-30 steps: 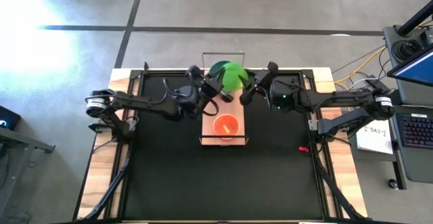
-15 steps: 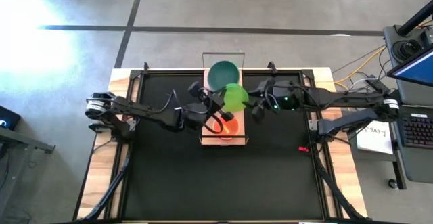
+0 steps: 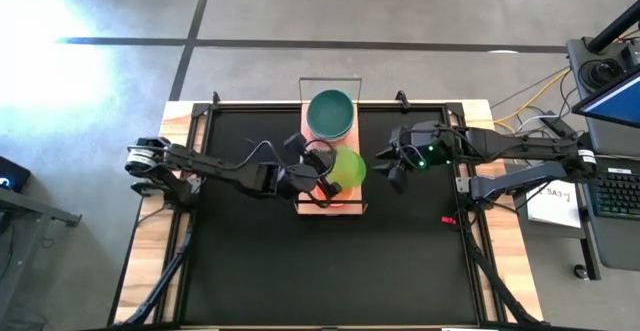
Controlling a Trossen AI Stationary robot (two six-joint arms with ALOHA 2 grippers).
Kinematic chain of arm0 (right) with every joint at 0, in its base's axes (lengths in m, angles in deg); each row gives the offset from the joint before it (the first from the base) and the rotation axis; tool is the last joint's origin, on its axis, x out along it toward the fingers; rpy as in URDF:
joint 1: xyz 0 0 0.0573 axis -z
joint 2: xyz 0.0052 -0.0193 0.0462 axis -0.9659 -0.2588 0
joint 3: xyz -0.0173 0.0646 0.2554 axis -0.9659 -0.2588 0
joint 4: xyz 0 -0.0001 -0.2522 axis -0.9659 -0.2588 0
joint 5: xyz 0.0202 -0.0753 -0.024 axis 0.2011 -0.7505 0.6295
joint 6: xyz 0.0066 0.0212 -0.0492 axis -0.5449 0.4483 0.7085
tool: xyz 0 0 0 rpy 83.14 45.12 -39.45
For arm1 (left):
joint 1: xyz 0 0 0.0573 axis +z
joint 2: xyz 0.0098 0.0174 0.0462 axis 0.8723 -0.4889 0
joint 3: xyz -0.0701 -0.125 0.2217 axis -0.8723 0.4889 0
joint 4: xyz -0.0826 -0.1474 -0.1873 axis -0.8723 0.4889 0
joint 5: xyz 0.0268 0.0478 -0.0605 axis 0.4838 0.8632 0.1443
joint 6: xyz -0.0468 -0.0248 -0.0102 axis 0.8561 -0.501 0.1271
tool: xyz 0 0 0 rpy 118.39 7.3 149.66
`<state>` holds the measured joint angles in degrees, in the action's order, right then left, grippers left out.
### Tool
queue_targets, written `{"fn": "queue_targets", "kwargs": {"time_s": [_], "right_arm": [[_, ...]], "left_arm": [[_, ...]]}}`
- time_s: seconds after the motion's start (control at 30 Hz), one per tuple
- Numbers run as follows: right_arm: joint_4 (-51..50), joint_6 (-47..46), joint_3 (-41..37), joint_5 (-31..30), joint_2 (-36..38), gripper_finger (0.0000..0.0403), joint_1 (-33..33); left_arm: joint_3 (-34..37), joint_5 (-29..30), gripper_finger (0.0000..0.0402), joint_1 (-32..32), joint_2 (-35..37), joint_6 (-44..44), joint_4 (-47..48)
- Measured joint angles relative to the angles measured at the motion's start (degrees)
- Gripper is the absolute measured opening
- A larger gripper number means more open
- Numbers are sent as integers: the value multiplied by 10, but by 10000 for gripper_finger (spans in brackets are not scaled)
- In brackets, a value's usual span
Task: Place and stack bowls onto a shelf
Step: Stack the small green bowl on top of the small yellow bowl on the shelf
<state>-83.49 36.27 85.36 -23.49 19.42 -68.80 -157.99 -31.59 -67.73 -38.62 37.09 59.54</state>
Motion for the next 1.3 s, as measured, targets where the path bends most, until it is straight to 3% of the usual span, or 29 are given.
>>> {"fn": "queue_targets", "kwargs": {"time_s": [0.13,0.23,0.63,1.3], "right_arm": [[-24,0,0,2,-7,205,1],[-37,0,0,2,-14,205,0],[-41,0,0,2,-36,205,1],[-42,5,-1,2,-42,205,1]], "left_arm": [[0,-138,0,12,0,23,28],[0,-187,0,24,5,61,74],[-31,-225,0,44,12,113,224],[-16,-373,0,109,-22,137,226]]}}
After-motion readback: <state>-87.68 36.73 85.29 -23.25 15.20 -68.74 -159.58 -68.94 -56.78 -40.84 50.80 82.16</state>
